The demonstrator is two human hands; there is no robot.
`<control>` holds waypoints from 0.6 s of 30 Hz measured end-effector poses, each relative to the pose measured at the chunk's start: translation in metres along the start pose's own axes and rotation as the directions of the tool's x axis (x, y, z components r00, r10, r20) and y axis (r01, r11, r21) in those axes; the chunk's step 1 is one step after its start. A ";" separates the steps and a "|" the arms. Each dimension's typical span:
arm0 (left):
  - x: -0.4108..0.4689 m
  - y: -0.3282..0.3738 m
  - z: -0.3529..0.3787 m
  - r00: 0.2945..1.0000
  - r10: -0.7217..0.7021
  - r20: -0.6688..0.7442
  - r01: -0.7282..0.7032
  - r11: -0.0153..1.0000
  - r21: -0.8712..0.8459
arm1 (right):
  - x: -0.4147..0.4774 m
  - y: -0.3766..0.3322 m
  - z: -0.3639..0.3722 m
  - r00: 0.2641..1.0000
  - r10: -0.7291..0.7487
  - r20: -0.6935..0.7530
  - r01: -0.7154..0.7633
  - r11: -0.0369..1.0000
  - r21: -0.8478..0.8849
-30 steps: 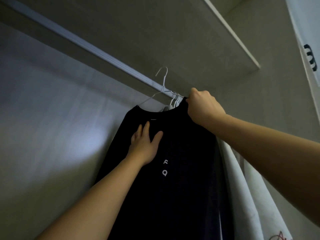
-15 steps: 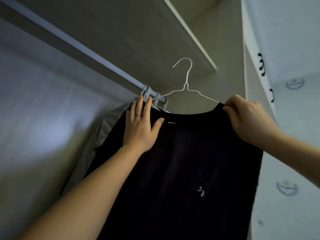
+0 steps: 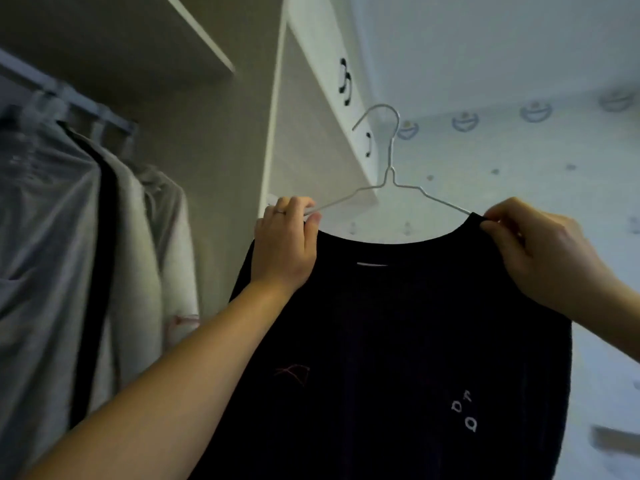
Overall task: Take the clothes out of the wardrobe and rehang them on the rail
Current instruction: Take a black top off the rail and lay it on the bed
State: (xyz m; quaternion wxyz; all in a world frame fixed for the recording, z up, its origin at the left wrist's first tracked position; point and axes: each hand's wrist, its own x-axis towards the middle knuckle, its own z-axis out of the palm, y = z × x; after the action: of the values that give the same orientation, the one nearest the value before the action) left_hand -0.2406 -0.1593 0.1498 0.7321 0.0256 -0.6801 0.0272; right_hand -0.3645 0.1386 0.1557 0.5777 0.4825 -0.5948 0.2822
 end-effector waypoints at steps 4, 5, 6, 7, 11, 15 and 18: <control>-0.040 0.070 0.078 0.997 0.000 0.072 0.015 0.979 -0.201 | -0.061 0.055 -0.042 0.994 0.097 0.048 -0.093 0.993 -0.078; -0.051 0.087 0.097 0.996 0.010 0.090 0.012 0.971 -0.238 | -0.078 0.068 -0.050 0.990 0.124 0.063 -0.117 0.988 -0.098; -0.063 0.103 0.117 0.994 0.026 0.105 0.003 0.963 -0.271 | -0.095 0.080 -0.057 0.984 0.157 0.082 -0.148 0.983 -0.112; -0.076 0.117 0.136 0.992 0.043 0.122 -0.004 0.953 -0.302 | -0.111 0.091 -0.063 0.976 0.190 0.102 -0.178 0.977 -0.119; -0.131 0.170 0.205 0.974 0.102 0.202 -0.001 0.895 -0.446 | -0.175 0.130 -0.078 0.938 0.313 0.149 -0.289 0.944 -0.162; -0.184 0.203 0.268 0.946 0.153 0.286 0.035 0.828 -0.559 | -0.237 0.157 -0.089 0.878 0.436 0.198 -0.390 0.891 -0.231; -0.220 0.224 0.323 0.921 0.173 0.350 0.087 0.783 -0.616 | -0.283 0.182 -0.091 0.822 0.526 0.217 -0.451 0.835 -0.316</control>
State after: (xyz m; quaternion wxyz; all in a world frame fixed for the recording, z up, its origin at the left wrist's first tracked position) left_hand -0.5944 0.0387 -0.0456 0.5494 -0.2273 -0.7822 -0.1862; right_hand -0.5284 0.3583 -0.0598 0.4459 0.2721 -0.8092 0.2691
